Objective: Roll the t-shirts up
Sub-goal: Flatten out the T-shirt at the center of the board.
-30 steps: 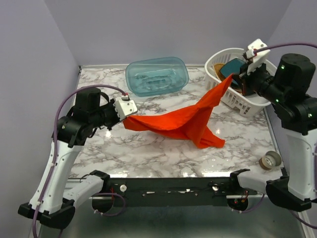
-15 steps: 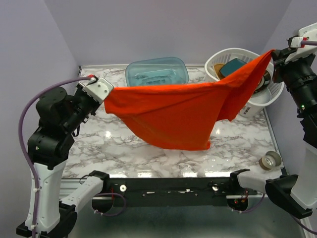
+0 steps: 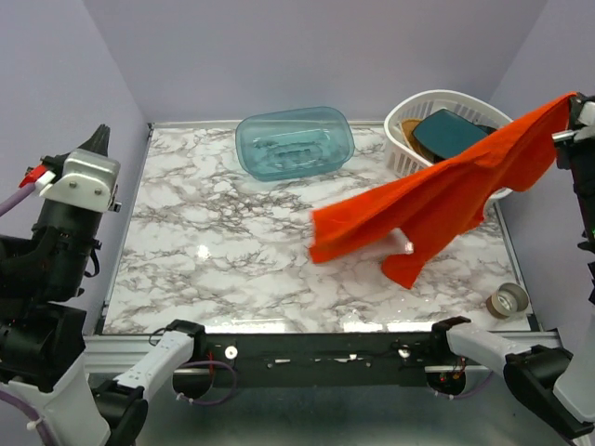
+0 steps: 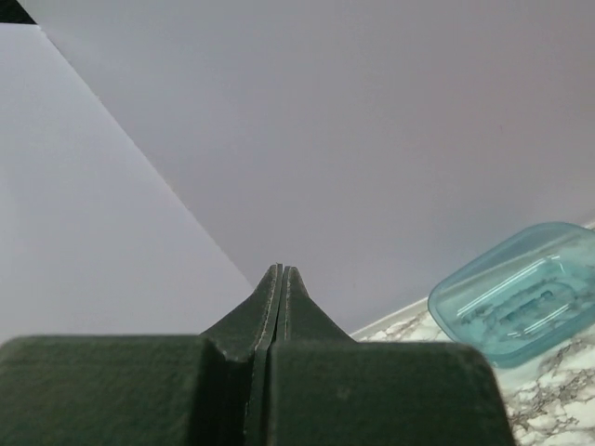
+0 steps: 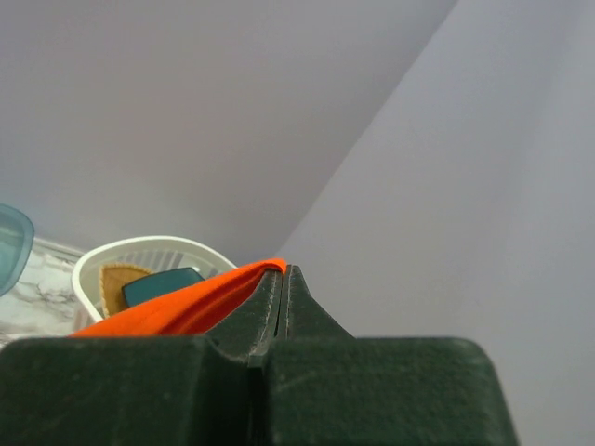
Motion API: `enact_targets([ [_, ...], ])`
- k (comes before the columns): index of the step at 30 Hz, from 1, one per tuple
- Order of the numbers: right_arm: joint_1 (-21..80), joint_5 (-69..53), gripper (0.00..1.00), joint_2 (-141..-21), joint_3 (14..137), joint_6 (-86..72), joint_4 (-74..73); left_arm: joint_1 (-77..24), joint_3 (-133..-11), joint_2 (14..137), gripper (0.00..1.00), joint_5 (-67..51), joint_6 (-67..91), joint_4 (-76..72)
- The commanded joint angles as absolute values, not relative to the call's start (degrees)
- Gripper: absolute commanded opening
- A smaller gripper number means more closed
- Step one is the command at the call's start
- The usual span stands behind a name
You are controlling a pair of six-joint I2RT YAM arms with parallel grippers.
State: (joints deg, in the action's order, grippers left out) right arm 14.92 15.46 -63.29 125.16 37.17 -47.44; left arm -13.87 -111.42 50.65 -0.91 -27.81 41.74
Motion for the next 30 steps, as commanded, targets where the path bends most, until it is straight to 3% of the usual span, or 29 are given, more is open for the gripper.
enact_targets([
  [1,14.68,7.85,0.0,-60.47,129.02,33.86,-51.02,-10.64,-112.68,48.61,0.0,-7.1,-24.61,48.24],
  [3,14.68,5.29,0.01,-58.12,127.54,32.79,-54.48,-10.55,-108.48,46.94,0.0,-16.54,-25.57,54.01],
  [6,14.68,0.36,0.0,-50.93,115.7,31.64,-55.38,-9.58,-98.4,43.08,0.02,-26.16,-24.09,56.86],
  [9,14.76,-5.17,0.01,-47.29,106.27,31.55,-55.72,-8.96,-90.3,41.57,0.27,-27.42,-20.22,56.43],
  [10,14.68,-7.53,0.0,-46.85,105.22,31.38,-56.59,-8.88,-88.78,41.49,0.41,-27.68,-19.26,56.43],
  [13,14.68,-12.8,0.01,-49.11,104.76,30.16,-57.91,-8.44,-83.86,40.17,0.6,-25.33,-17.32,53.97],
  [17,14.68,-21.15,0.01,-56.91,109.15,27.25,-59.15,-7.91,-79.29,38.67,0.7,-20.33,-13.64,51.16],
  [20,15.38,-28.01,0.01,-66.13,119.23,23.48,-60.99,-6.95,-76.03,38.23,0.78,-12.96,-11.52,49.57],
  [25,27.67,-28.57,0.01,-78.56,140.04,21.62,-61.35,-6.33,-69.35,36.39,0.84,-7.48,-9.67,48.52],
  [30,44.95,-21.46,0.01,-83.75,147.65,25.83,-57.75,-5.89,-70.13,36.04,0.84,-1.94,-9.05,47.99],
])
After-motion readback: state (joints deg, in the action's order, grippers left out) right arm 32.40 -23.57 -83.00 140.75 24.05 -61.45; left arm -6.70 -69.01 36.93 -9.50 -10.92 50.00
